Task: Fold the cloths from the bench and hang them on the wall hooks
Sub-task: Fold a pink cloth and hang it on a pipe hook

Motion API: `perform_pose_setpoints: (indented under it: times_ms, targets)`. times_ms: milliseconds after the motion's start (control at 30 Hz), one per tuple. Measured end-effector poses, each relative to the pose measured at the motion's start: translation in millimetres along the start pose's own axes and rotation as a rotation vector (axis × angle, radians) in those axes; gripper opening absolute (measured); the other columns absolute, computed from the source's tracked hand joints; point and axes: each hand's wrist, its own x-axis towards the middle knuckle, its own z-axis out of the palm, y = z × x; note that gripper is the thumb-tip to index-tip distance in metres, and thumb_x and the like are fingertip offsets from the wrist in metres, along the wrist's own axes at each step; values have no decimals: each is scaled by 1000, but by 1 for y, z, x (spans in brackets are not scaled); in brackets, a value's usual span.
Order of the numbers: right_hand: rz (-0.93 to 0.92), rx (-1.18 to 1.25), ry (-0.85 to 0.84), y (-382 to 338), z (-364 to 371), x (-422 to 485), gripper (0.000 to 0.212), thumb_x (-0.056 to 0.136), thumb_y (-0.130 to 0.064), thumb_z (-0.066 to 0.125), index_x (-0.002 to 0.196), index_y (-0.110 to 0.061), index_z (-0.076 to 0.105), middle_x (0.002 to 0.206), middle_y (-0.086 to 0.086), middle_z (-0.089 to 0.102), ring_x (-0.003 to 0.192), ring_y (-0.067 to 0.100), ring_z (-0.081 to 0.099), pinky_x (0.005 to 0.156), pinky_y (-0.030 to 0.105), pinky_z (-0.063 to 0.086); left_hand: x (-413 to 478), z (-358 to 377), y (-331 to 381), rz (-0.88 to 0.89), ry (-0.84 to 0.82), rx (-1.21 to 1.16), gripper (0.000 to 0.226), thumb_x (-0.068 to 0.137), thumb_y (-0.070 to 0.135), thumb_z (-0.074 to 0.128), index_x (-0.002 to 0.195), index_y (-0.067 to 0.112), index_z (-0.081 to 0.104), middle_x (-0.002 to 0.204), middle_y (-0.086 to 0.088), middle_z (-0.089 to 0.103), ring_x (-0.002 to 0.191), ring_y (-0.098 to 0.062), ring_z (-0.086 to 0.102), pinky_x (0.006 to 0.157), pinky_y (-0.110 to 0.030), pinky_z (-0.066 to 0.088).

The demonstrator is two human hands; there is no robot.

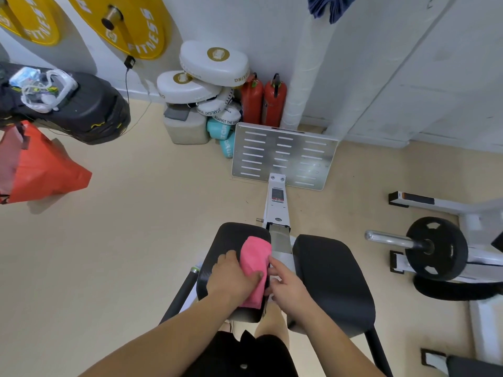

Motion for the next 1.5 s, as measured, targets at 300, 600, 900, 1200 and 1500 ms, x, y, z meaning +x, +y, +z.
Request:
perform_pose_setpoints:
  times_ms: [300, 600, 900, 1200, 1500]
  targets:
    - [-103, -277, 108, -23, -26, -44, 77, 95, -36, 64, 158, -32, 19, 155, 2, 45, 127, 15, 56, 106, 35, 49, -13, -32, 2, 460, -152, 3, 52, 75, 31, 72, 124, 27, 59, 113, 4, 62, 104, -19, 63, 87, -33, 53]
    - [-552, -749, 271, -57, -10, -129, 35, 74, -41, 72, 106, -40, 58, 131, -17, 62, 132, 9, 52, 108, 27, 44, -89, -113, -27, 941, -7, 123, 48, 74, 47, 69, 120, 32, 67, 109, 14, 62, 98, -3, 58, 83, -17, 44]
    - [-447, -72, 258, -53, 14, -177, 17, 93, -19, 67, 103, -29, 58, 97, -1, 70, 87, 12, 69, 70, 21, 57, -146, -133, -95, 594, -171, -419, 42, 73, 29, 84, 110, 35, 64, 108, 9, 70, 95, -7, 67, 84, -25, 57]
    - [-418, 375, 249, -30, 68, -197, 33, 96, -16, 70, 124, -19, 53, 112, 9, 73, 94, 22, 77, 80, 38, 65, -173, -129, -135, 469, -76, -885, 36, 71, 16, 77, 104, 31, 70, 109, -4, 71, 97, -36, 71, 83, -49, 61]
    - [-422, 156, 167, -134, 165, -149, 30, 98, -28, 66, 125, -29, 53, 102, 8, 77, 91, 20, 77, 85, 38, 64, -118, -228, -221, 409, 78, -1078, 39, 85, -7, 74, 115, 17, 67, 109, -7, 76, 88, -32, 75, 84, -46, 62]
